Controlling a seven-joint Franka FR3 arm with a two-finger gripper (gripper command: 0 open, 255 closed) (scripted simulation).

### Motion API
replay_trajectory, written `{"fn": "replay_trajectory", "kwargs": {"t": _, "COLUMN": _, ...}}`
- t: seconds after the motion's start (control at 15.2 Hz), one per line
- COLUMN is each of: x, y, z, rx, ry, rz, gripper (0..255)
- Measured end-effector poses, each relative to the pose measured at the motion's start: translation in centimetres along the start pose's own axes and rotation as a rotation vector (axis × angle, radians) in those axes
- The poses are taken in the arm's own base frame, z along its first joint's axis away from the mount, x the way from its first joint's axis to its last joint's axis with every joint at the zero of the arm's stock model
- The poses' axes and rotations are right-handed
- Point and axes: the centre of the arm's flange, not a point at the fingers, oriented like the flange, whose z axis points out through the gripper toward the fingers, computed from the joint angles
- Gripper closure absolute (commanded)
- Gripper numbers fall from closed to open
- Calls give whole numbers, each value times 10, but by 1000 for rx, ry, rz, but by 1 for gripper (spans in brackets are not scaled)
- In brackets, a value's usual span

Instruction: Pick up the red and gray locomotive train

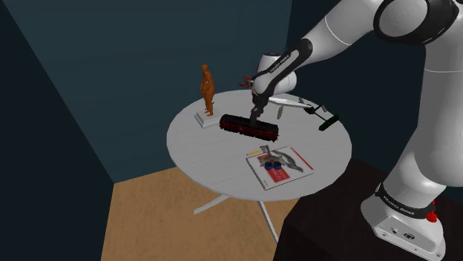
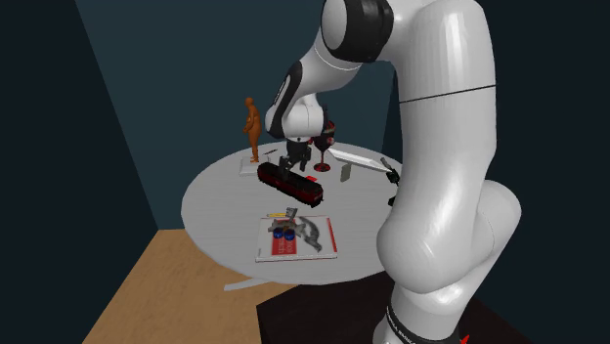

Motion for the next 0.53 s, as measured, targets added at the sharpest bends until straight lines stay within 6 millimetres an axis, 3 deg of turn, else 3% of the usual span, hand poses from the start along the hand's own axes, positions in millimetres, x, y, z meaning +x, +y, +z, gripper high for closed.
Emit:
{"fn": "replay_trajectory", "kwargs": {"t": 0.46, "x": -2, "y": 0, "z": 37, "rx": 1, "ry": 4, "rz": -5, "gripper": 0}}
{"fn": "replay_trajectory", "kwargs": {"t": 0.53, "x": -2, "y": 0, "z": 38, "rx": 1, "ry": 4, "rz": -5, "gripper": 255}}
